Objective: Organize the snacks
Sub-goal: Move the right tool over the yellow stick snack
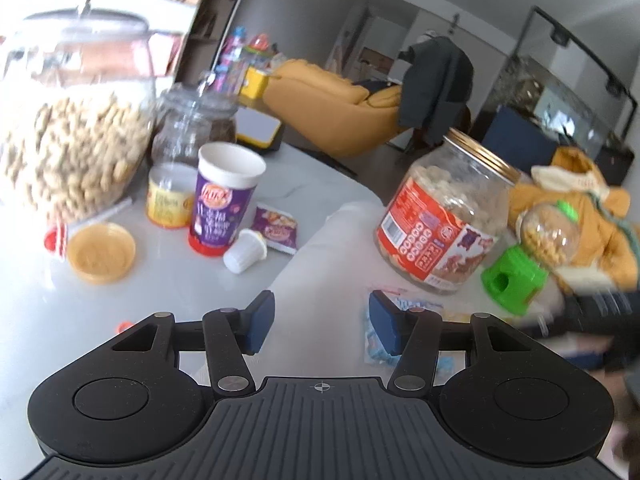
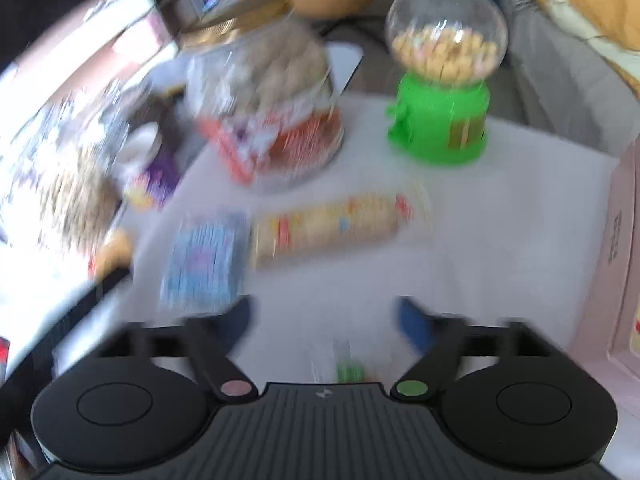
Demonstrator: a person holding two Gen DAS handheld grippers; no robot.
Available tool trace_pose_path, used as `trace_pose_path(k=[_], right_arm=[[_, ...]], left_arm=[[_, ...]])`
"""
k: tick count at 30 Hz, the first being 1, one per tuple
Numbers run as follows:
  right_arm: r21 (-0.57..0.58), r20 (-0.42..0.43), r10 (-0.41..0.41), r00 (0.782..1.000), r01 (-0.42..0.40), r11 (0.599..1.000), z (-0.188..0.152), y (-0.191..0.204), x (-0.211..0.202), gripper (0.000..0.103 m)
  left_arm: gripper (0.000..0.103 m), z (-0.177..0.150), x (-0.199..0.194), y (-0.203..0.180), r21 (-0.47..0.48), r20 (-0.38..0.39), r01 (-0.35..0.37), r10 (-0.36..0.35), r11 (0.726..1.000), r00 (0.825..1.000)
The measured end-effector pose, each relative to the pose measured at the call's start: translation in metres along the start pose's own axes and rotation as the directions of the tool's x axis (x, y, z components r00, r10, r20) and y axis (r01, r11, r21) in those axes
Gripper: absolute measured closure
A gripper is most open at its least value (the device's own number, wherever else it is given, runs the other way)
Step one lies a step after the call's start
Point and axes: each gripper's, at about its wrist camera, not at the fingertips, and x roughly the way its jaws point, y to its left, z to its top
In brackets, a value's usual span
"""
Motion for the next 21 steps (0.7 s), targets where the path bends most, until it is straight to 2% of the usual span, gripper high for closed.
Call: trace_pose_path(k=[2, 4, 6, 8, 11, 13, 16, 21], right_arm=[[0.095, 0.022, -0.042, 0.999, 0.040, 0.995, 0.017, -0.001, 0.014, 0.009], [0.177, 0.018, -0.121, 0.993, 0.116, 0.977, 0.030, -0.004, 0.032, 0.009], [0.221, 0.013, -0.180, 0.984, 0.172, 0.960, 0.041, -0.004, 0.049, 0.009], [0.193, 0.032, -0.201, 0.979, 0.191, 0.962, 0.045, 0.000, 0.059, 0.007], [0.039, 0.071, -0.212, 0.975, 0.210, 0.977, 0.034, 0.019, 0.056, 0.023], [-0.067, 0.078, -0.188, 0.979, 0.193, 0.979, 0.019, 0.029, 0.047, 0.050], [-0.148, 0.046, -0.143, 0.989, 0.149, 0.978, -0.002, 0.034, 0.032, 0.067], [-0.193, -0.023, -0.019, 1.000, 0.014, 0.981, -0.040, 0.030, 0.005, 0.069]], left_arm=[[0.045, -0.001, 0.000, -0.006, 0.042, 0.008, -0.018, 0.018, 0.999, 1.000], [0.045, -0.001, 0.002, -0.007, 0.058, 0.002, -0.020, 0.020, 0.998, 1.000], [0.045, -0.001, 0.003, -0.006, 0.058, -0.005, -0.018, 0.018, 0.998, 1.000], [0.045, 0.000, 0.003, -0.005, 0.054, -0.010, -0.023, 0.023, 0.998, 1.000], [0.045, 0.001, 0.002, -0.004, 0.050, -0.007, -0.021, 0.021, 0.999, 1.000], [0.045, 0.001, 0.002, -0.004, 0.052, -0.004, -0.021, 0.021, 0.998, 1.000], [0.045, -0.001, 0.002, -0.006, 0.062, -0.007, -0.024, 0.025, 0.998, 1.000], [0.045, -0.006, 0.004, -0.010, 0.089, -0.015, -0.031, 0.032, 0.996, 0.999]])
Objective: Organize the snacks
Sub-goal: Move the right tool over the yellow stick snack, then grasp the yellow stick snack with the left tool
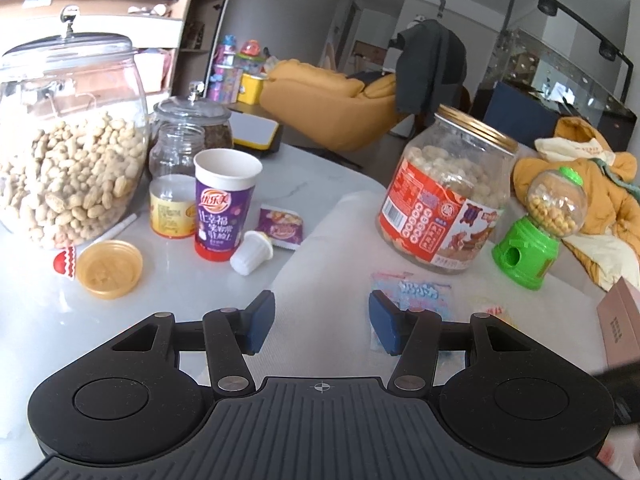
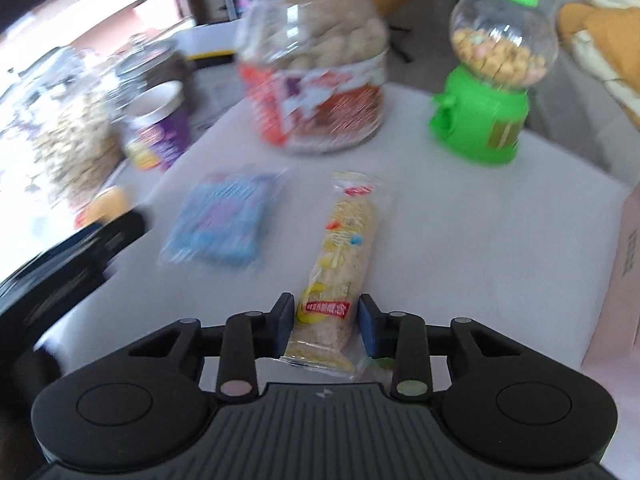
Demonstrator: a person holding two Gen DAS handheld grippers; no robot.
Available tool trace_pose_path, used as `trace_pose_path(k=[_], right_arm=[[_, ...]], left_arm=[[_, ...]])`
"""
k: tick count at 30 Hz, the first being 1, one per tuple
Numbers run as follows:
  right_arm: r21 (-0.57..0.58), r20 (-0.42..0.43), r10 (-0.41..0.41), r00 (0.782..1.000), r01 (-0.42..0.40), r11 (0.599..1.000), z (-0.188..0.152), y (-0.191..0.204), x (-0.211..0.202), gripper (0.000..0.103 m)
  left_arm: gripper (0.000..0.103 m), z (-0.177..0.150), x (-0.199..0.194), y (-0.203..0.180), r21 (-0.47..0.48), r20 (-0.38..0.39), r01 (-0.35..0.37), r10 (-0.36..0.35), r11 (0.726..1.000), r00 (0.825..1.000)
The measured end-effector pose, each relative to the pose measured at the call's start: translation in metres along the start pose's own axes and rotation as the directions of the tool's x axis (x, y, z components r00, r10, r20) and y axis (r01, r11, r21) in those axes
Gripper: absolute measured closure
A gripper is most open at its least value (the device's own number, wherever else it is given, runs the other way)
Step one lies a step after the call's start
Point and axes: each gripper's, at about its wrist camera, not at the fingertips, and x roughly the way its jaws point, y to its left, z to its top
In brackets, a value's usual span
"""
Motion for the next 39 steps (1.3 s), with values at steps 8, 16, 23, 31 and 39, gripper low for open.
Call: trace_pose_path(k=[8, 16, 23, 31, 39], right_arm=[[-0.052, -0.018, 0.149, 0.989, -0.150, 0.987, -0.057, 0.008, -0.050, 0.055], [-0.074, 0.222, -0.040, 0.974, 0.057, 0.996, -0.109, -0.037, -0.090, 0.019], [-0.019, 0.252, -0.074, 0.965, 0.081, 0.996, -0.141, -0.067, -0.078, 0.018], [0.022, 0.267, -0.021, 0.964, 0.016, 1.000, -0.148, -0.083, -0.071, 0.000], [-0.070, 0.215, -0.046, 0.976, 0.062, 0.996, -0.146, -0.071, -0.067, 0.000]], left_arm=[[0.053, -0.008, -0.007, 0.000, 0.009, 0.000, 0.043, -0.043, 0.999, 0.999], [0.053, -0.016, -0.036, -0.039, 0.030, -0.103, 0.295, -0.291, 0.955, 0.951], [0.053, -0.033, -0.009, -0.116, 0.311, -0.194, 0.137, -0.079, 0.940, 0.978], [0.069, -0.055, -0.029, -0.114, 0.361, -0.211, 0.193, -0.122, 0.912, 0.970], [0.069, -0.070, -0.075, -0.067, 0.331, -0.178, 0.112, -0.055, 0.937, 0.983]])
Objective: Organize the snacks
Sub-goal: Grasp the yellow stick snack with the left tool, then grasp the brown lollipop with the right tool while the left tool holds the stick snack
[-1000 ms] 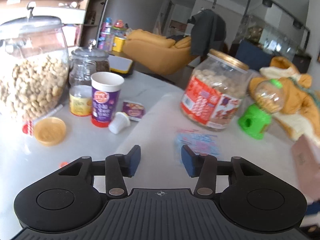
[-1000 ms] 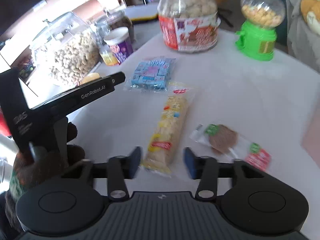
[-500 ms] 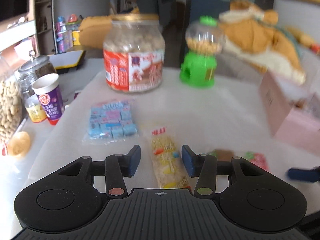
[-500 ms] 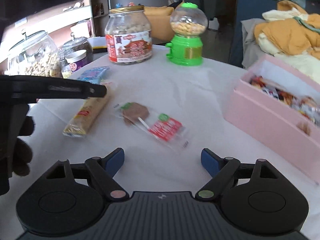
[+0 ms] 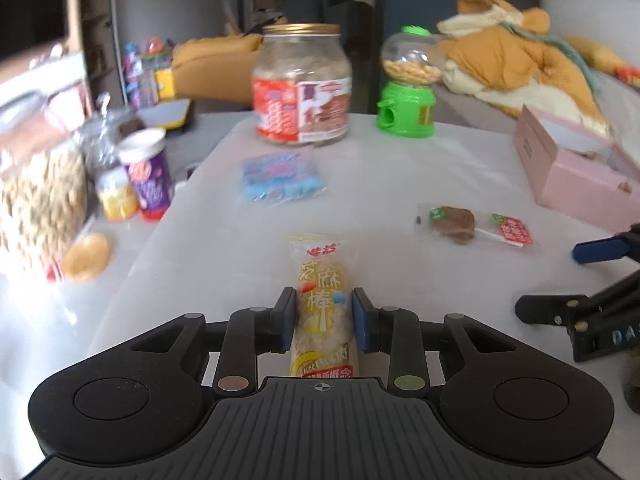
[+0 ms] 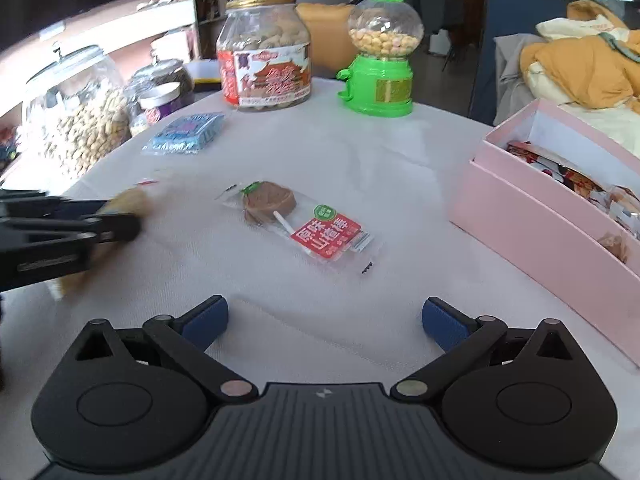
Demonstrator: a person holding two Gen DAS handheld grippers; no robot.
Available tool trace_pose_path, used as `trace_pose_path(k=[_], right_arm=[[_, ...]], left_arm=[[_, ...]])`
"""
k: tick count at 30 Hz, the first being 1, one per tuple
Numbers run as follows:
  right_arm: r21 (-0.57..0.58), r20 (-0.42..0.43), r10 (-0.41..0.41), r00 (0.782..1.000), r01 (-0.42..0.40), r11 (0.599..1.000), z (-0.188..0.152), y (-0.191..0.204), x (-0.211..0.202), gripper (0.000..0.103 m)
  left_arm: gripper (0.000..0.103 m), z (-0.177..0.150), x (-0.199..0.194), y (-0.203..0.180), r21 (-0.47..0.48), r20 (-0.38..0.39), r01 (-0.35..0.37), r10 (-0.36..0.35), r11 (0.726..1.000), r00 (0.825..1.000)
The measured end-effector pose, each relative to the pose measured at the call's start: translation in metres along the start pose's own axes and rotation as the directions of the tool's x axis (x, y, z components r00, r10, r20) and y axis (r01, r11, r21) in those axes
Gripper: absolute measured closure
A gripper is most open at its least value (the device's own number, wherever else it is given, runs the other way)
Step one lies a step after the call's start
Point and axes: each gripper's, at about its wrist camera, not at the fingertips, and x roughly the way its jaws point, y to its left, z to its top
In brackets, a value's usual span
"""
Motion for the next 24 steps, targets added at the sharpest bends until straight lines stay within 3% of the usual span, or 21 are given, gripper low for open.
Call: trace_pose_path(k=[4, 8, 12, 15, 18, 21, 24], right_arm=[[-0.010, -0.053, 0.022, 0.998, -0.023, 1.000, 0.011, -0.004, 0.000, 0.001], [0.143, 0.020, -0.082, 0.996, 0.078, 0.987, 0.029, -0.023, -0.004, 0.004], [0.148, -0.003, -0.185, 0.983, 0.183, 0.972, 0.044, -0.024, 0.018, 0.045], [0.139, -0.003, -0.244, 0.970, 0.242, 0.960, 0.050, -0.024, 0.030, 0.050], [0.176, -0.035, -0.196, 0.980, 0.199, 0.964, 0.047, -0.025, 0.025, 0.050], [0.131, -0.076, -0.062, 0.995, 0.072, 0.989, 0.042, -0.014, 0.013, 0.049], [0.134, -0.082, 0.009, 0.997, 0.002, 0.991, 0.042, 0.001, 0.000, 0.049]], left_arm=[[0.068, -0.011, -0.004, 0.010, -0.030, 0.056, 0.043, -0.042, 0.999, 0.998], [0.068, -0.010, -0.003, 0.005, -0.015, 0.065, 0.027, -0.026, 1.000, 0.998], [0.068, -0.013, -0.005, 0.005, -0.024, 0.069, 0.034, -0.032, 0.999, 0.997], [0.068, -0.014, -0.006, 0.012, -0.060, 0.074, 0.063, -0.059, 0.996, 0.995], [0.068, -0.015, -0.006, 0.016, -0.085, 0.079, 0.082, -0.075, 0.993, 0.994], [0.068, -0.015, -0.006, 0.016, -0.080, 0.078, 0.076, -0.070, 0.994, 0.995], [0.068, -0.015, -0.007, 0.015, -0.079, 0.078, 0.075, -0.069, 0.994, 0.995]])
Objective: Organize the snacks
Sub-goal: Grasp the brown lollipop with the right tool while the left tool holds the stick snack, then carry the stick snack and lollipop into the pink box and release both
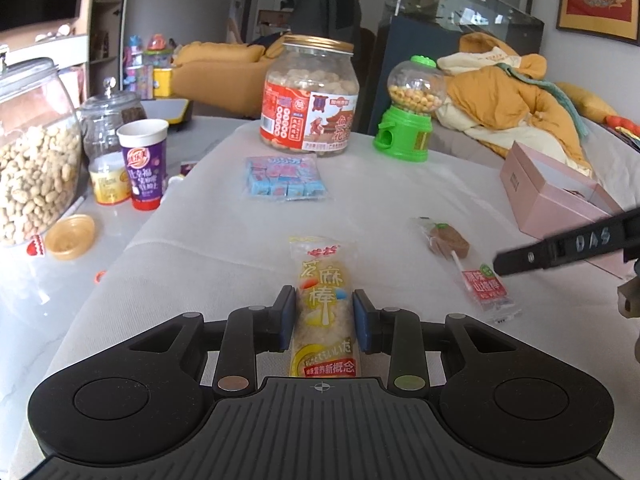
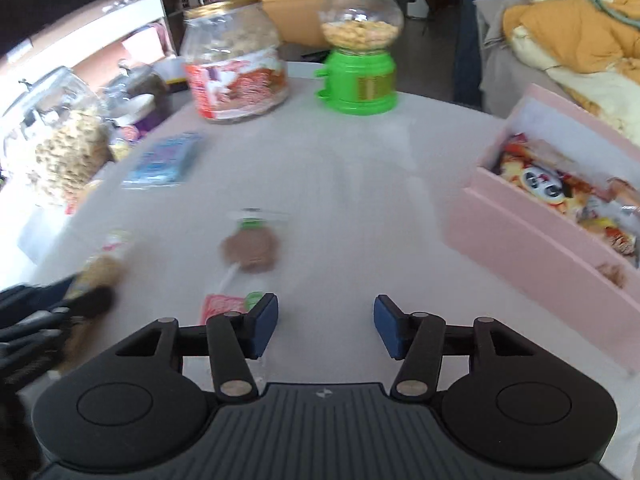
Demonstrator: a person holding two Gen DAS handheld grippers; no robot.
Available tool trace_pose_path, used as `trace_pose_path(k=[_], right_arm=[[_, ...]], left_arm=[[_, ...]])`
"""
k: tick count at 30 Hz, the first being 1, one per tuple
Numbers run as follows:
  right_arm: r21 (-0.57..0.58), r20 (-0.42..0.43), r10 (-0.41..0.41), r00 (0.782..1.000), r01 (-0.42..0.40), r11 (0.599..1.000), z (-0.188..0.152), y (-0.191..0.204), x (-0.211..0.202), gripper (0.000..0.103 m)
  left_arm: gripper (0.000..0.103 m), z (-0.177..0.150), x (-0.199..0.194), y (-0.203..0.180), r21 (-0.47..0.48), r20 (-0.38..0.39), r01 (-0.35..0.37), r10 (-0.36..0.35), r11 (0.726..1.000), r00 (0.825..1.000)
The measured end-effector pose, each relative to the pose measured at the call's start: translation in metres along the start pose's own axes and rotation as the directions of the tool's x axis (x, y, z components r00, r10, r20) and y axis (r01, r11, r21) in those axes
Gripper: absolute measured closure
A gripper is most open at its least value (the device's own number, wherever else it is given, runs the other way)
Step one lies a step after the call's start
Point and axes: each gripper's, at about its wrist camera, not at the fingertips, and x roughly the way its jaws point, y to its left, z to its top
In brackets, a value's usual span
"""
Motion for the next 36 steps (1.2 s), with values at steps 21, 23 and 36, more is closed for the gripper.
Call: trace_pose_path(k=[21, 23, 36], right_arm=[[-0.147, -0.039, -0.057, 0.998, 0.051, 0.988, -0.013, 0.056, 0.000, 0.066], [-0.141, -0.033, -0.062, 0.998, 0.056, 0.988, -0.020, 0.045, -0.014, 0.066], [0.016, 0.092, -0.099, 0.991, 0.098, 0.995, -0.054, -0.066, -0.095, 0.089]], left_arm=[[0.068, 0.000, -0.001, 0.001, -0.016, 0.002, 0.011, -0.011, 1.000, 1.000], [0.068, 0.000, -0.001, 0.000, -0.011, 0.001, 0.007, -0.007, 1.000, 1.000], [0.067, -0.001, 0.002, -0.022, 0.117, -0.012, -0.079, 0.081, 0.990, 0.997]])
